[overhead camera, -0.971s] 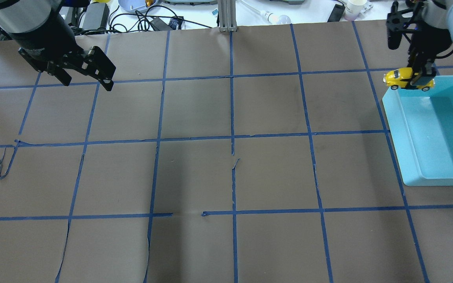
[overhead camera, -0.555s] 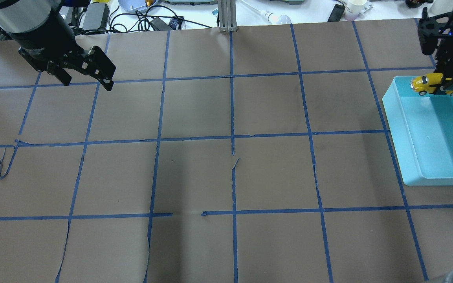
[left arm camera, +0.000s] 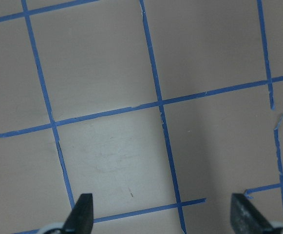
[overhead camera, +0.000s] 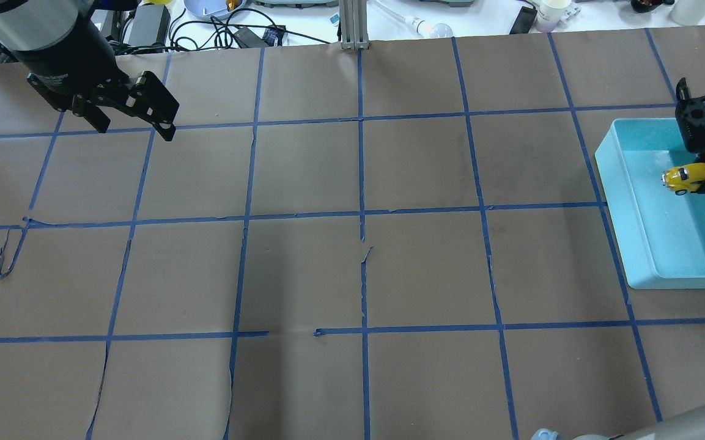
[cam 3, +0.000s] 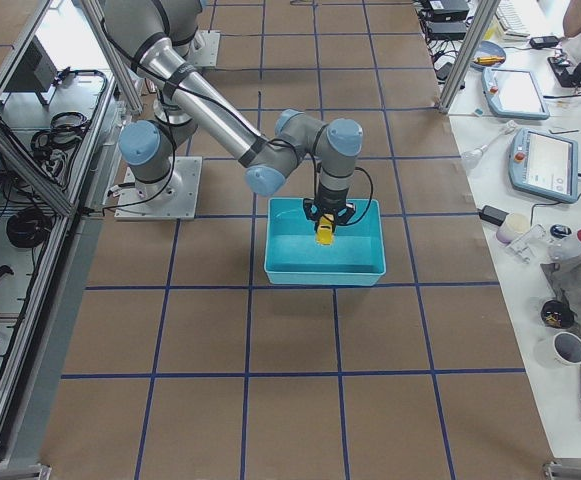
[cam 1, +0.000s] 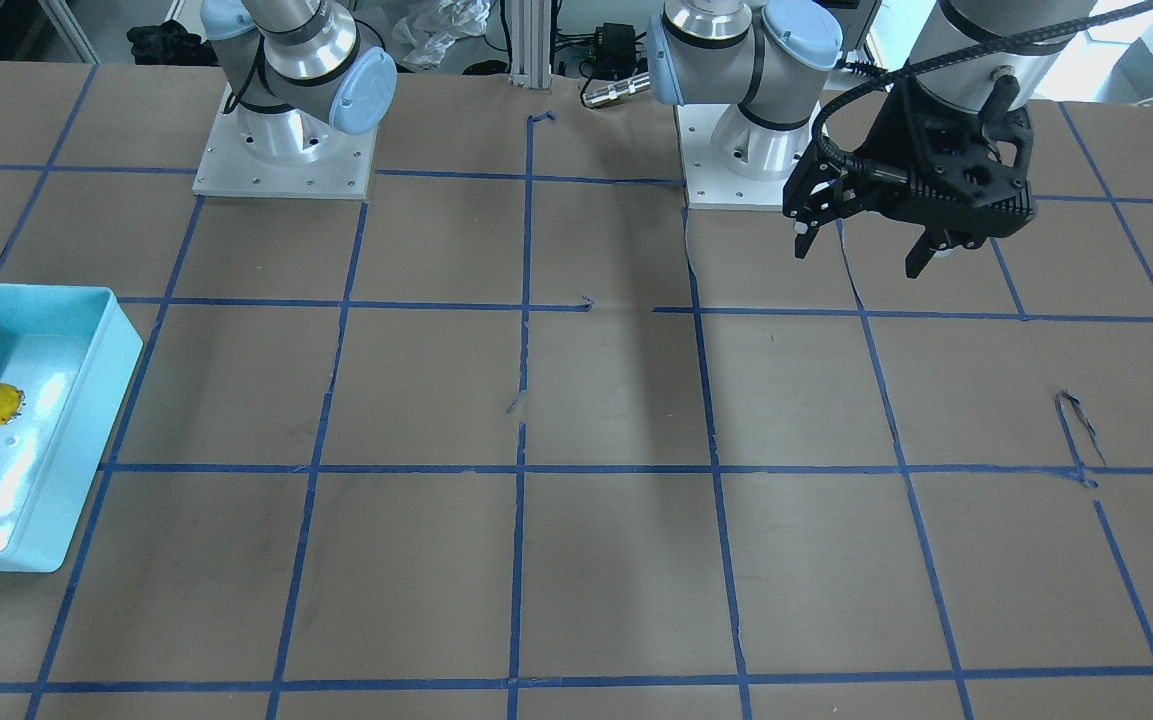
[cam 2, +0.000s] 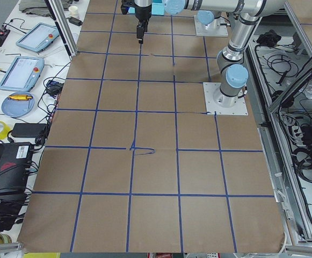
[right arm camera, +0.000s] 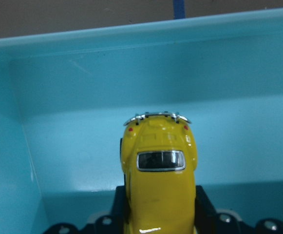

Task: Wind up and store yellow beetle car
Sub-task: 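Lower the car into the blue bin and open the right gripper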

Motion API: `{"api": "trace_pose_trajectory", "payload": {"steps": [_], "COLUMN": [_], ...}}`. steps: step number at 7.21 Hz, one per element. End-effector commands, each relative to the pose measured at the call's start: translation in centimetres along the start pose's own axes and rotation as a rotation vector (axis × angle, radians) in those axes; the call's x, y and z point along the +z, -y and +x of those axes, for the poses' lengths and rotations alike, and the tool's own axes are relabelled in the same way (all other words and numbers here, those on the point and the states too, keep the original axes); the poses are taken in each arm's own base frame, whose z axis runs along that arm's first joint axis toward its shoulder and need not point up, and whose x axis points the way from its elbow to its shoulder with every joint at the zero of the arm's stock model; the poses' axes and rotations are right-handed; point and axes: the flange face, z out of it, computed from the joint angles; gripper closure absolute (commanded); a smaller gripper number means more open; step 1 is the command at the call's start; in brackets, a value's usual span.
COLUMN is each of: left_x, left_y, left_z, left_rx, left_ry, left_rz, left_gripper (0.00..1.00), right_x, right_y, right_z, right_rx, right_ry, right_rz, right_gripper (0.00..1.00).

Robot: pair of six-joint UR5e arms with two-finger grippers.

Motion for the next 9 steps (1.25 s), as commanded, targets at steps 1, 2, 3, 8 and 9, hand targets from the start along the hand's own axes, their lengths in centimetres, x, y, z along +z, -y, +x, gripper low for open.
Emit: {"api": "trace_pose_trajectory", "payload": {"steps": [1,2,3,8,9], "left_x": [0.1,0.0,-0.1,0.0,0.0], "left_y": [0.0,0.0,0.0,-0.1,-0.1], "left_z": [0.0,0.0,0.0,0.0,0.0], "left_rx": [-0.002,0.0,0.0,0.0,0.0], "left_ry": [-0.002,-0.001,-0.001,-0.001,-0.001], "left_rz": [-0.001,0.0,0.002,0.0,0.0], "left_gripper": [0.0,0.0,0.0,0.0,0.0], "right_x": [3.4,4.3,4.7,-4.6,-6.5], "right_y": [-0.3,-0.4,-0.4,-0.1,0.6], "right_z": [-1.1,-0.8,-0.7,-2.1,-2.7], "right_rx": [0.016,0.017,0.018,0.24,0.397], "right_ry": [0.039,0.04,0.042,-0.118,-0.083], "right_rz": [0.022,0.021,0.024,0.03,0.116], "right_gripper": [1.0,1.0,0.45,0.03,0.03]}}
